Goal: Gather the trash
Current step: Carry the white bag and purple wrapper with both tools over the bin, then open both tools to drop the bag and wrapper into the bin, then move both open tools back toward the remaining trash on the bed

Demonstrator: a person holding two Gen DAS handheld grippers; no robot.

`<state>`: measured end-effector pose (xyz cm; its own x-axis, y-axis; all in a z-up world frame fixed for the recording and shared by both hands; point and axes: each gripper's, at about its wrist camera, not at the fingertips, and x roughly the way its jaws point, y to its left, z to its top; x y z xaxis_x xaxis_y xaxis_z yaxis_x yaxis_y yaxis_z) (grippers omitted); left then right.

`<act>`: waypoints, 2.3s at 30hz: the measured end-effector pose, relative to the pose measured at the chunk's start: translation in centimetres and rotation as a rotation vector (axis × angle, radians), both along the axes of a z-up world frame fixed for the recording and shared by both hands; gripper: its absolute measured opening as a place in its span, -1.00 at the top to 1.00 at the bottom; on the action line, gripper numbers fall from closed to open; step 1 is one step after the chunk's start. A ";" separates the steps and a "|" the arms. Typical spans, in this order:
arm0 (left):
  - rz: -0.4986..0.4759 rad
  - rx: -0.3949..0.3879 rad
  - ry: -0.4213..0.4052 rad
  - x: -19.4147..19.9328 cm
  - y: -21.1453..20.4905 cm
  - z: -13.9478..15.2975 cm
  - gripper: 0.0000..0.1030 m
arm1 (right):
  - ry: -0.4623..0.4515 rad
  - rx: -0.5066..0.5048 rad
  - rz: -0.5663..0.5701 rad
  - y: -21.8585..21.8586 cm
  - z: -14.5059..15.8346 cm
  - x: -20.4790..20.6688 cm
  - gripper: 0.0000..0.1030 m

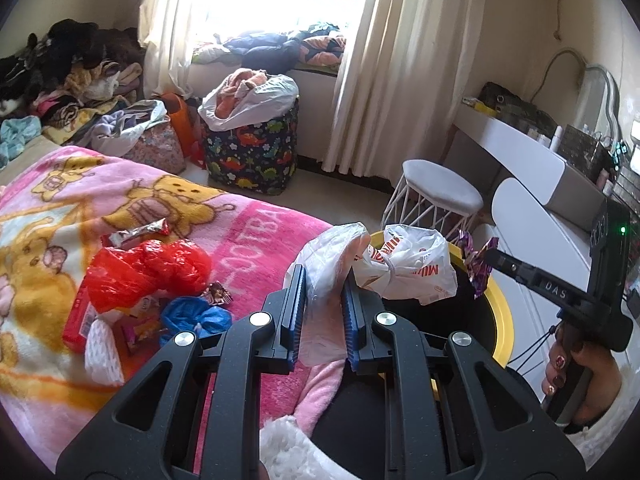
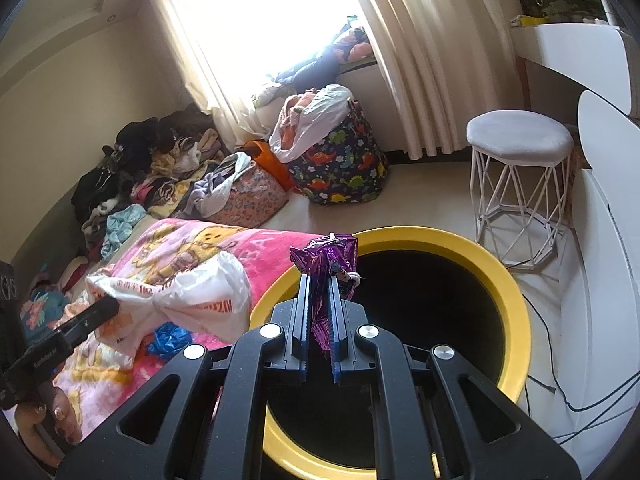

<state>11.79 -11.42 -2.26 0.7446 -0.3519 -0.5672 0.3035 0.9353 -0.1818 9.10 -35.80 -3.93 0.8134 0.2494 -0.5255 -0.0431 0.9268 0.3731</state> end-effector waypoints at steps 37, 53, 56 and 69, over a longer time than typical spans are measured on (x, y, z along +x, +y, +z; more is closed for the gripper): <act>-0.225 0.212 0.061 1.1 -9.8 -5.3 0.76 | 0.059 0.027 -0.097 -4.4 -2.8 0.7 0.84; -0.197 0.125 0.051 1.9 -9.1 -5.4 -0.33 | 0.104 0.016 -0.118 -4.5 -4.1 1.4 0.29; -0.164 0.102 0.031 1.9 -8.2 -4.9 -0.51 | 0.092 -0.013 -0.104 -3.8 -4.0 1.4 0.27; -0.077 0.077 -0.034 1.6 -5.0 -3.3 -0.78 | 0.022 -0.050 -0.051 -1.0 -2.3 0.6 -0.02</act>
<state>13.36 -16.43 -5.54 0.7365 -0.3650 -0.5695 0.3797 0.9198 -0.0985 9.70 -36.77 -6.19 0.8127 0.1811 -0.5538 0.0119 0.9451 0.3266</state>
